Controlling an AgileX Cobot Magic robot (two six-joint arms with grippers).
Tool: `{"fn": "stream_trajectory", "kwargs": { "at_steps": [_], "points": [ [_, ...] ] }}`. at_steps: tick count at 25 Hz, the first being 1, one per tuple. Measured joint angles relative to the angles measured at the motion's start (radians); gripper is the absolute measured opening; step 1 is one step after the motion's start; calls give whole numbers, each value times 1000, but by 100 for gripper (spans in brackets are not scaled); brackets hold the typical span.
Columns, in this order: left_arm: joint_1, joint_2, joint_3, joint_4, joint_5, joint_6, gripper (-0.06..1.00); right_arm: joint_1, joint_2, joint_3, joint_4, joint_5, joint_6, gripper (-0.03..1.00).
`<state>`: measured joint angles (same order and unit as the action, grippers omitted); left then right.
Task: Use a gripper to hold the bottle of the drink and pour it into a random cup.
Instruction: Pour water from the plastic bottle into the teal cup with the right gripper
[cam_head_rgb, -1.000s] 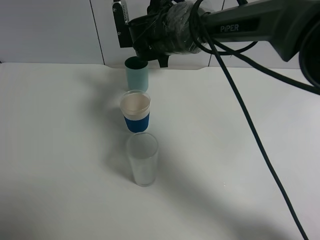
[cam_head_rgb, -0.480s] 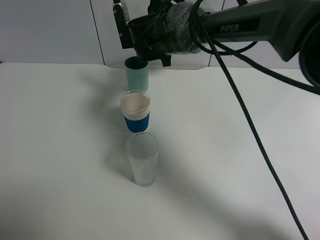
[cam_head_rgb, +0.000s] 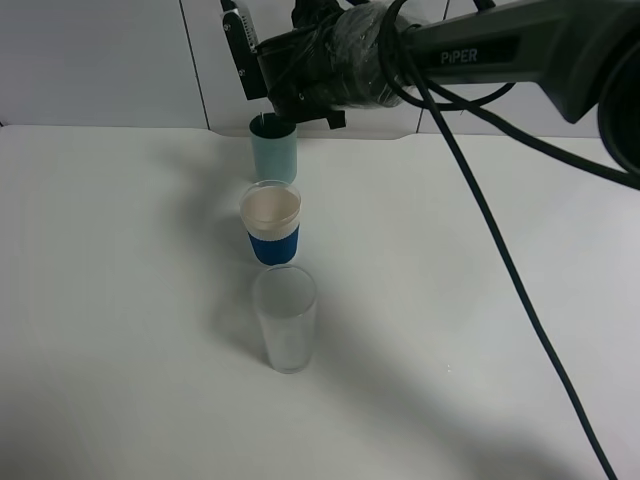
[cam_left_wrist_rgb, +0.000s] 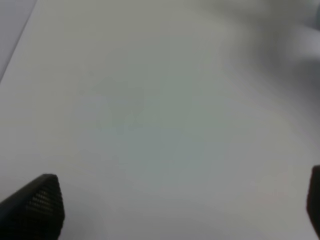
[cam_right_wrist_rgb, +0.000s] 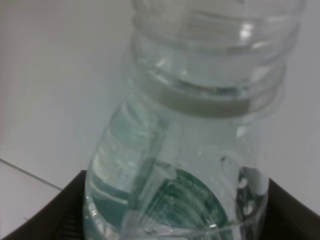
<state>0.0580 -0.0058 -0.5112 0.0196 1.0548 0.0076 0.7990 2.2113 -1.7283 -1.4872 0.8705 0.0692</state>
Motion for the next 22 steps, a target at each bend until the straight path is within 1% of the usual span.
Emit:
{"fn": "stream_trajectory", "kwargs": {
  "at_steps": [6, 22],
  "points": [
    [0, 0, 0, 0, 0, 0, 98, 0, 0, 0, -2, 1, -7, 57],
    [0, 0, 0, 0, 0, 0, 98, -6, 0, 0, -1, 70, -7, 57]
  ]
}}
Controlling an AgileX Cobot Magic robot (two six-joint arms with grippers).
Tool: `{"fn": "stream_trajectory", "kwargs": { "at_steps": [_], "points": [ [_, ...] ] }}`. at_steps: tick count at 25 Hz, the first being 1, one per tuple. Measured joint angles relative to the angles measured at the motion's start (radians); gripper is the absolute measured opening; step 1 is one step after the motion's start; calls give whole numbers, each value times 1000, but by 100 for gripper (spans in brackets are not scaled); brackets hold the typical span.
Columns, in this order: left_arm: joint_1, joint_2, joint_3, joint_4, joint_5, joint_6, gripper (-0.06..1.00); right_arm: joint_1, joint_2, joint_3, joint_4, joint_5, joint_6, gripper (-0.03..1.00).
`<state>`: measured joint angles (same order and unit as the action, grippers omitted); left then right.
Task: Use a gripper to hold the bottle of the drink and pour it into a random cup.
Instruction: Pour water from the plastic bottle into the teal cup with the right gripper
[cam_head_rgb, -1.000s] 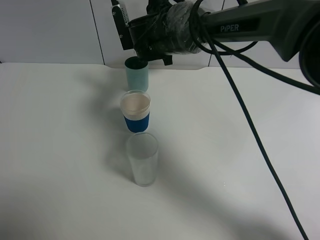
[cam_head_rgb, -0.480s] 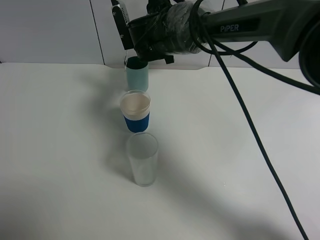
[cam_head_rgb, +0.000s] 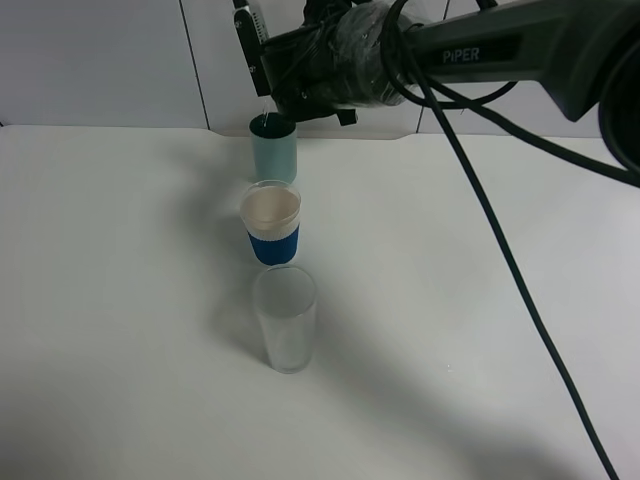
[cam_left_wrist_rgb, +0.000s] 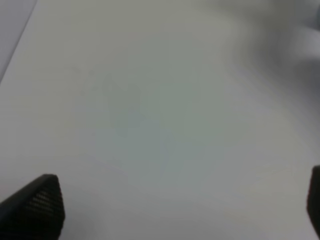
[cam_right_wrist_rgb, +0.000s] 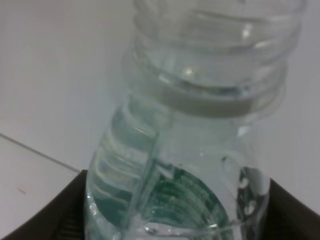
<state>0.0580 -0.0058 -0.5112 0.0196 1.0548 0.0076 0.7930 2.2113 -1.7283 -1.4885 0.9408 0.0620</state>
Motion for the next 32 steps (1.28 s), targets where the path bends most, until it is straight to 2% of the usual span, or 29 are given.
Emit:
{"fn": "stream_trajectory", "kwargs": {
  "at_steps": [22, 32],
  "points": [
    [0, 0, 0, -1, 0, 0, 98, -11, 0, -1, -1, 51, -3, 57],
    [0, 0, 0, -1, 0, 0, 98, -11, 0, -2, -4, 25, -30, 57]
  ]
}}
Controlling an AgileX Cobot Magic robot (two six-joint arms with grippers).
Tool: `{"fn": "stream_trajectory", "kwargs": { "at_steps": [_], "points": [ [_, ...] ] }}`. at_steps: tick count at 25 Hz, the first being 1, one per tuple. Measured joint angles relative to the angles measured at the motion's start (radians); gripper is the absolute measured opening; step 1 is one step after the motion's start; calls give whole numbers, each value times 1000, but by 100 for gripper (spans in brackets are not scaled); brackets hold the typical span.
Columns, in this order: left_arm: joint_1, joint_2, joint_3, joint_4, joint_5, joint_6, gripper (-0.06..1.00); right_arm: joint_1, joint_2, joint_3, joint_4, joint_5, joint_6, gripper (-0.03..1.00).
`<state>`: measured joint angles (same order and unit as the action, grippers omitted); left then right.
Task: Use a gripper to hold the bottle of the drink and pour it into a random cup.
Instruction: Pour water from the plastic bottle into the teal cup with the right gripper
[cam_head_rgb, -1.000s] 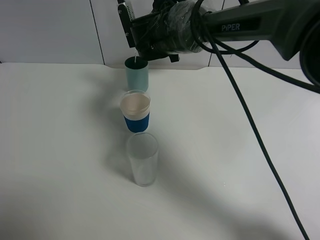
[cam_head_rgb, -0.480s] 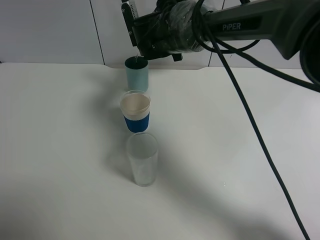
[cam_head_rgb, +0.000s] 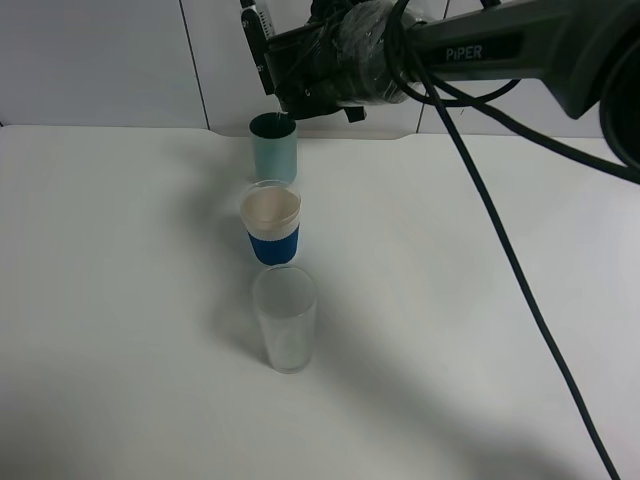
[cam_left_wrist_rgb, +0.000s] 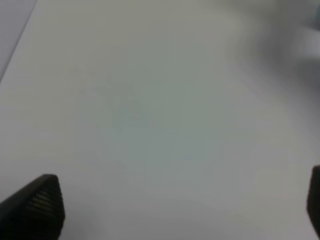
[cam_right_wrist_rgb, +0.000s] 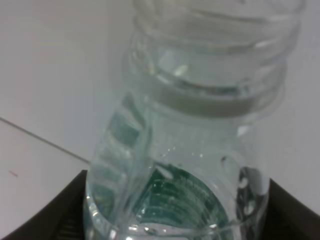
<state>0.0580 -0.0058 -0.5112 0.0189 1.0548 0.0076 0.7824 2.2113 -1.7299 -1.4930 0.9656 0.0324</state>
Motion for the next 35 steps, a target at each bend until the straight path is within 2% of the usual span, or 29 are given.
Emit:
{"fn": "stream_trajectory", "kwargs": {
  "at_steps": [28, 35],
  "points": [
    [0, 0, 0, 0, 0, 0, 98, 0, 0, -1, -5, 0, -41, 57],
    [0, 0, 0, 0, 0, 0, 98, 0, 0, -1, -37, 0, -41, 57]
  ]
}}
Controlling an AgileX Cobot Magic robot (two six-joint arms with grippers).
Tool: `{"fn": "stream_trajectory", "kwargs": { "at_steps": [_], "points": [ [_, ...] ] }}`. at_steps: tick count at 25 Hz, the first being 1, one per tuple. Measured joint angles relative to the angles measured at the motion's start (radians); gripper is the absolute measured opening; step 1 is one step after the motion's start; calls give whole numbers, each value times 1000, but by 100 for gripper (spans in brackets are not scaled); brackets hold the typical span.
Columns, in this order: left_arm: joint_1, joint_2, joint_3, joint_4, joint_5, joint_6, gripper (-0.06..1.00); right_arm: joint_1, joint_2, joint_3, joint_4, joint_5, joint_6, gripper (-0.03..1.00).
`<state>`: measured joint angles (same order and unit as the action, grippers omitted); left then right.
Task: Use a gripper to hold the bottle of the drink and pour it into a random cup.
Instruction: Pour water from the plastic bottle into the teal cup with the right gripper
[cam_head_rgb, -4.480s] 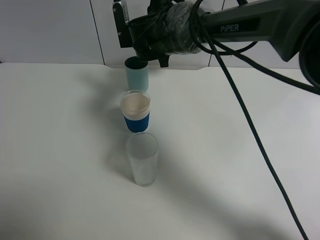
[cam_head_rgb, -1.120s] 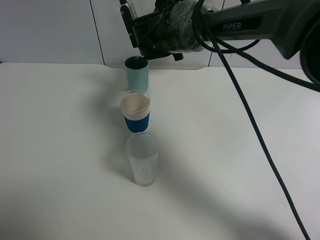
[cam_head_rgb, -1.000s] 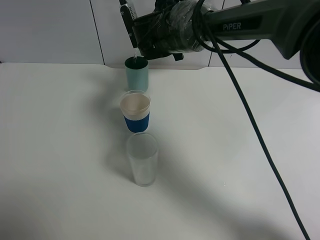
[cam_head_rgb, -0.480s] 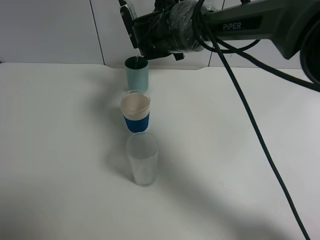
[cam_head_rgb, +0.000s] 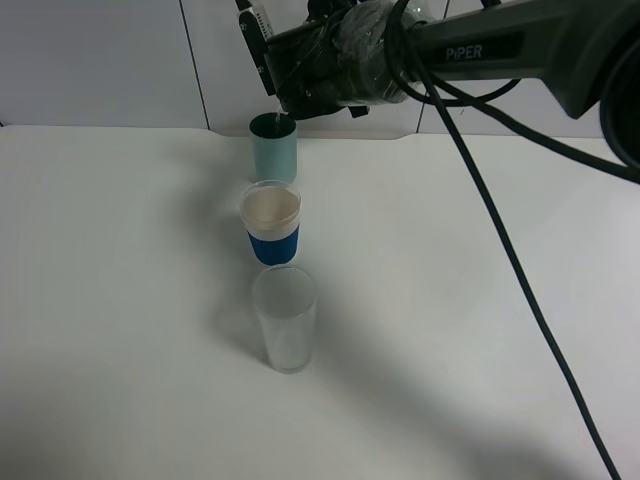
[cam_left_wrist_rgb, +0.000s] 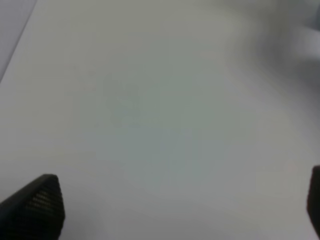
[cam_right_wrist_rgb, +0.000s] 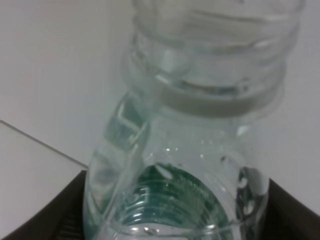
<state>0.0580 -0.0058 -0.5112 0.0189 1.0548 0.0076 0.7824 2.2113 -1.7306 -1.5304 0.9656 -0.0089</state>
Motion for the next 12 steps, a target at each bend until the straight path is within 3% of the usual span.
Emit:
{"fn": "stream_trajectory", "kwargs": {
  "at_steps": [12],
  "points": [
    [0, 0, 0, 0, 0, 0, 98, 0, 0, 0, -34, 0, 0, 57]
  ]
}}
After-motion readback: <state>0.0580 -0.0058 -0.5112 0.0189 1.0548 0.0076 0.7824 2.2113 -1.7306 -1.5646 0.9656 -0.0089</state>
